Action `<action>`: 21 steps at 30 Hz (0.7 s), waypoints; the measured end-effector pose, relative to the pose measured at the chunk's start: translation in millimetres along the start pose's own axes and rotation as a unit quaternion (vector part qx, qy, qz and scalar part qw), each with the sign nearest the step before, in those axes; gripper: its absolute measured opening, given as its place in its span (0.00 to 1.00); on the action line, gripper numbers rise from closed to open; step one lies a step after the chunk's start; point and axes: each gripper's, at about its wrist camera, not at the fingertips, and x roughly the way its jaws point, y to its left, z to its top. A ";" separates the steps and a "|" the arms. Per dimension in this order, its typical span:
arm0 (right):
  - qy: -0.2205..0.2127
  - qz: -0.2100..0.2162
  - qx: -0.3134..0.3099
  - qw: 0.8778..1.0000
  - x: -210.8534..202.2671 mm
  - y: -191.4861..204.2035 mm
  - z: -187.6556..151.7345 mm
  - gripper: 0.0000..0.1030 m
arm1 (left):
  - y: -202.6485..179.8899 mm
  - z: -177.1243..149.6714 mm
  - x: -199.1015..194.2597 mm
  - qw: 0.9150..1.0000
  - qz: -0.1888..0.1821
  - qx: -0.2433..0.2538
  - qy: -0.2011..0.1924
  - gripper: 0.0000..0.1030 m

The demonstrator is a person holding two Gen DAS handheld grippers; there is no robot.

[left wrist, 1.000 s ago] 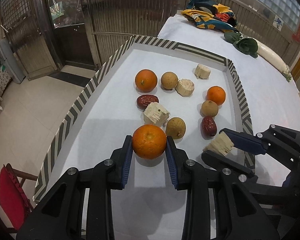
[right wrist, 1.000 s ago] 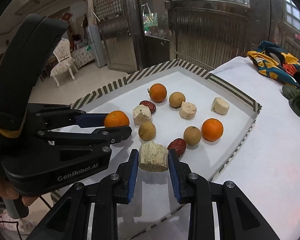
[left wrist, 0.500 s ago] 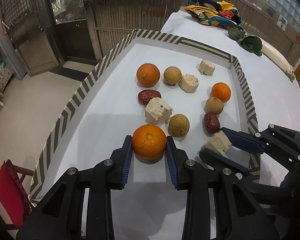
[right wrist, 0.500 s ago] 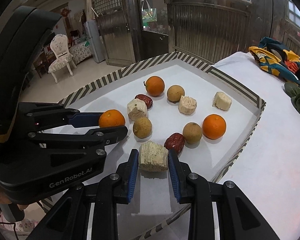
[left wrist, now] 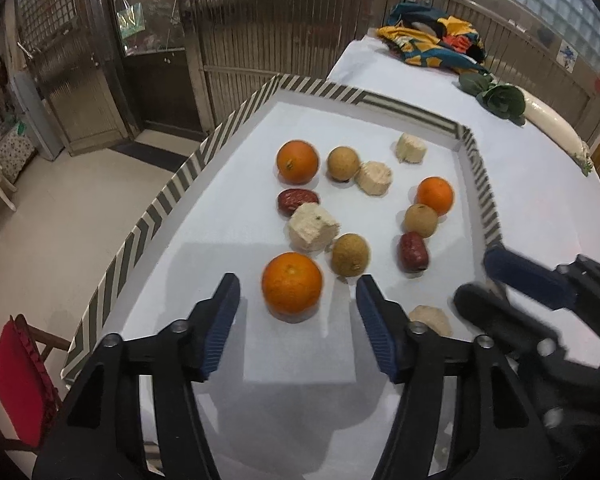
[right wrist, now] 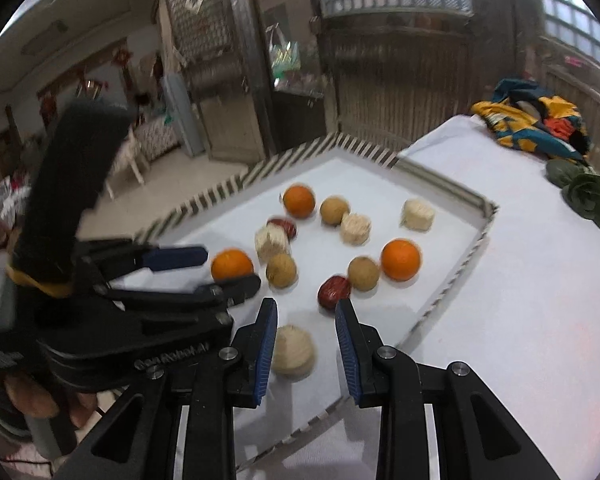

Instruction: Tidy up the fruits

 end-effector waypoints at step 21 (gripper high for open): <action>-0.093 -0.087 0.080 0.989 -71.7 -45.1 -33.4 0.47 | -53.0 -11.9 -47.1 0.994 0.005 0.026 -0.107 0.60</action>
